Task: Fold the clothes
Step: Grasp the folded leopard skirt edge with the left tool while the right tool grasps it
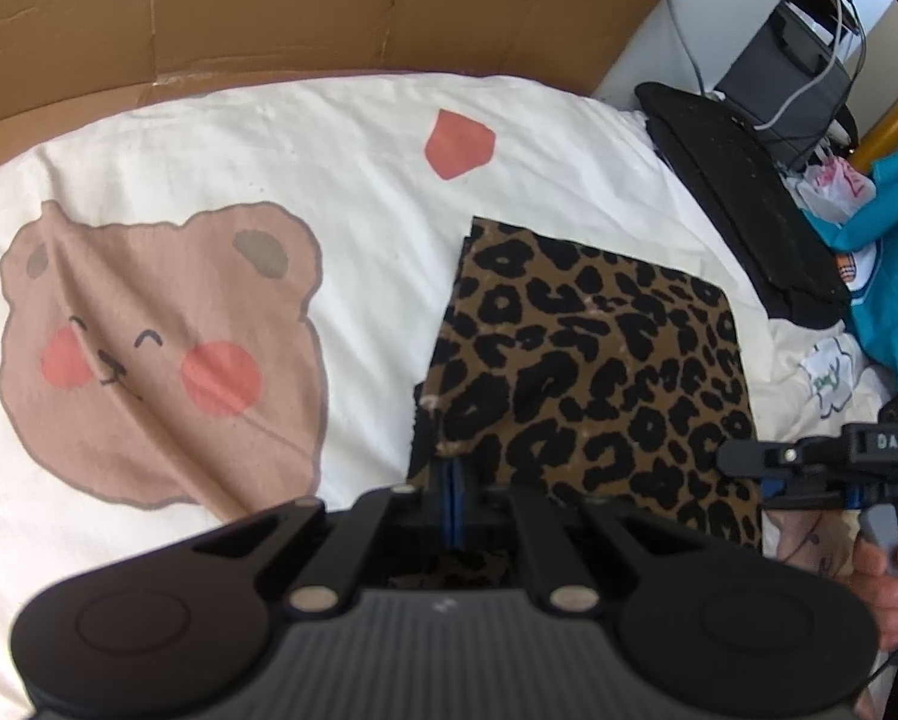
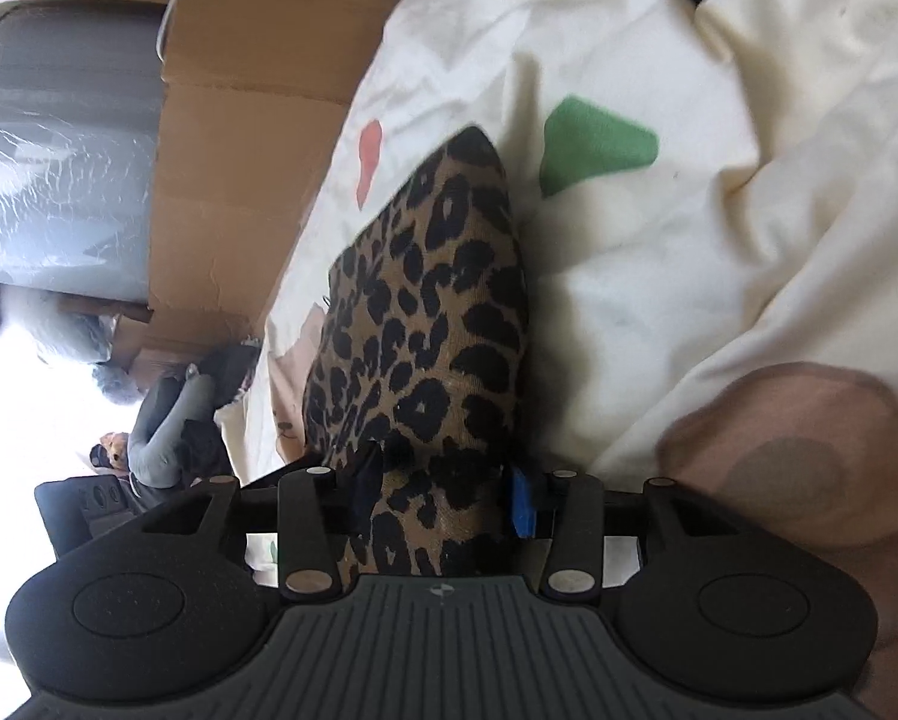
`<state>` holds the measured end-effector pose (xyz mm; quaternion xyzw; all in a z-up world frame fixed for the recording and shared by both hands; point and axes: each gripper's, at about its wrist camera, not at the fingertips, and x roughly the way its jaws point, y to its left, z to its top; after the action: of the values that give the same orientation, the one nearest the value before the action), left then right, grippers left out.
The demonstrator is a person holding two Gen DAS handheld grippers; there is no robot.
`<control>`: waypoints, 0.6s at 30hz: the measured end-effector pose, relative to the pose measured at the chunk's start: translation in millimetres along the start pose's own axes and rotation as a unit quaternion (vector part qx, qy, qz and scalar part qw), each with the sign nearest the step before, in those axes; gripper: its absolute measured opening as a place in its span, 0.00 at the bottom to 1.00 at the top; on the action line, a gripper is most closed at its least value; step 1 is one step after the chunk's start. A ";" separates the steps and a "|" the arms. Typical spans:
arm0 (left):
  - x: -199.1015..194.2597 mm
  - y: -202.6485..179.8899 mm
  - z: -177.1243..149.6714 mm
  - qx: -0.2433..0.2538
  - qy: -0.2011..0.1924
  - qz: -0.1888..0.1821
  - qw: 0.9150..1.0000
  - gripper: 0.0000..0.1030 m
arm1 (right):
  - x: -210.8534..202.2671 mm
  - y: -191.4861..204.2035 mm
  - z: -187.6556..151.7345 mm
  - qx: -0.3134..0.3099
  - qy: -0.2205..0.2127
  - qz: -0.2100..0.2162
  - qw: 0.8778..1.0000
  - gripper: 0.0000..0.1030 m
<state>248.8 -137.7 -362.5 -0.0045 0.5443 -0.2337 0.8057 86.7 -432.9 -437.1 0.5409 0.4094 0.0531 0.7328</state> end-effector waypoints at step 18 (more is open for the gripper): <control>-5.4 7.0 13.9 -0.034 0.009 -0.008 0.999 0.49 | 0.2 2.9 4.6 -0.012 0.017 0.004 1.000 0.05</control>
<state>262.0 -132.8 -353.9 -0.0340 0.5590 -0.2216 0.7983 90.9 -435.1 -434.3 0.5325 0.4188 0.0698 0.7323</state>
